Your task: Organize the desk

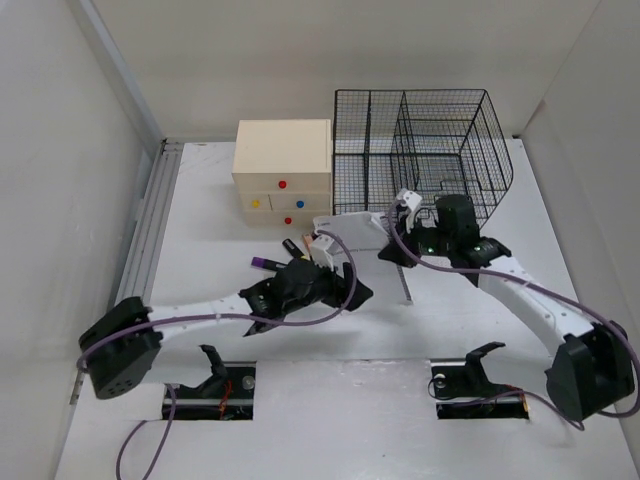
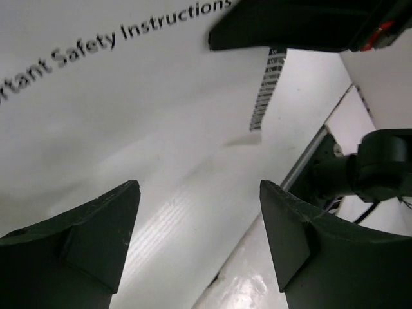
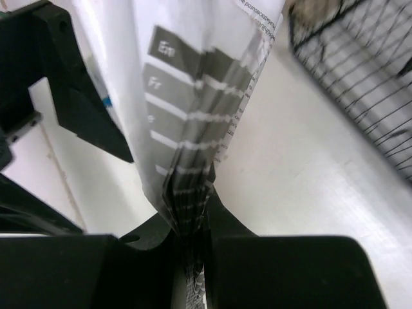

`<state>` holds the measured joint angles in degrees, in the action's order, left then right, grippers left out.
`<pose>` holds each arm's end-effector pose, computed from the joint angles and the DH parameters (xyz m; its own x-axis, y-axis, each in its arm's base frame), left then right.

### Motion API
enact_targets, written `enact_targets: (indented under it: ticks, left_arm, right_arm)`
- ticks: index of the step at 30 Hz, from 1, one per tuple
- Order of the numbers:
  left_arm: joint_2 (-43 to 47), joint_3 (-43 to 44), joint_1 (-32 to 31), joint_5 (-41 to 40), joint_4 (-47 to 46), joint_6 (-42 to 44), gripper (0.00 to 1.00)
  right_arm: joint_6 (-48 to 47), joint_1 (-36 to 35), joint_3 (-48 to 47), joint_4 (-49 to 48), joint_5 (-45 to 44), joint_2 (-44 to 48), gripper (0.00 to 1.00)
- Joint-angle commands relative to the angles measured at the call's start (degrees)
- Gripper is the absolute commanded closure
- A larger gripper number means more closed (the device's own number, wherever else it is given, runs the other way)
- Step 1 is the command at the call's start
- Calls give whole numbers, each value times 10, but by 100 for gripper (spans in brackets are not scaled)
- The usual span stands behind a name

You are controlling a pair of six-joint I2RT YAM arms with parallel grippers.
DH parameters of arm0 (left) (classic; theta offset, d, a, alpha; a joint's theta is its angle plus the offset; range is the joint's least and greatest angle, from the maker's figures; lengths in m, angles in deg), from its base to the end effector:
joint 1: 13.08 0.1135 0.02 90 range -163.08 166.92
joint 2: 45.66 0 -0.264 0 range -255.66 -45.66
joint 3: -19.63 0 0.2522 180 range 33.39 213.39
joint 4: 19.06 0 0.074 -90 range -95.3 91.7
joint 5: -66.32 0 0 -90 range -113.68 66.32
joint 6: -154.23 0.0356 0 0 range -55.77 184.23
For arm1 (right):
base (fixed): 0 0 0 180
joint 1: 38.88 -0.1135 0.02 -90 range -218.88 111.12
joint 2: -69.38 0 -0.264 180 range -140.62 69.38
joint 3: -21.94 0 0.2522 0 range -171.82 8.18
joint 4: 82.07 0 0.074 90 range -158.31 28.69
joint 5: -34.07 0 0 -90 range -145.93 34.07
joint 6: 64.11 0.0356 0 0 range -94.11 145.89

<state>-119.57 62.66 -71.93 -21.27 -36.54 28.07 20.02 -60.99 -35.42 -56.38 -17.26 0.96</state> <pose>0.1383 -0.2317 0.2123 -0.6138 -0.1242 -0.7796 0.6367 0.5060 -0.5818 0.2251 0.1155 0.2497 -0.4739 -0.2787 -0.8353 -0.8104 0.5091 0.2899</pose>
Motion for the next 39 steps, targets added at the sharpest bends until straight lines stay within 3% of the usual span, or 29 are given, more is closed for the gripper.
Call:
enact_targets:
  ticks: [1,11,17,22,28,31,39]
  left_arm:
    - [91,49,-4,-21,90,38,27]
    - [260,92,-9,-103,215,68,26]
    - [303,79,-9,-109,227,63,26]
    - [320,79,-9,-109,247,63,26]
    - [357,74,-9,-115,272,63,26]
    - [364,74,-9,-115,283,63,26]
    - [409,56,-9,-125,300,58,26]
  right_arm:
    - [-69,-1,-57,25,-8,47,100]
    - [-102,-1,-164,90,4,94,100]
    - [-102,4,-289,90,-96,112,100]
    - [-93,75,-414,90,-165,73,100]
    - [-99,187,-631,216,-140,-48,100]
    - [-123,200,-708,283,-133,-108,100]
    - [-134,259,-769,321,-125,-173,100]
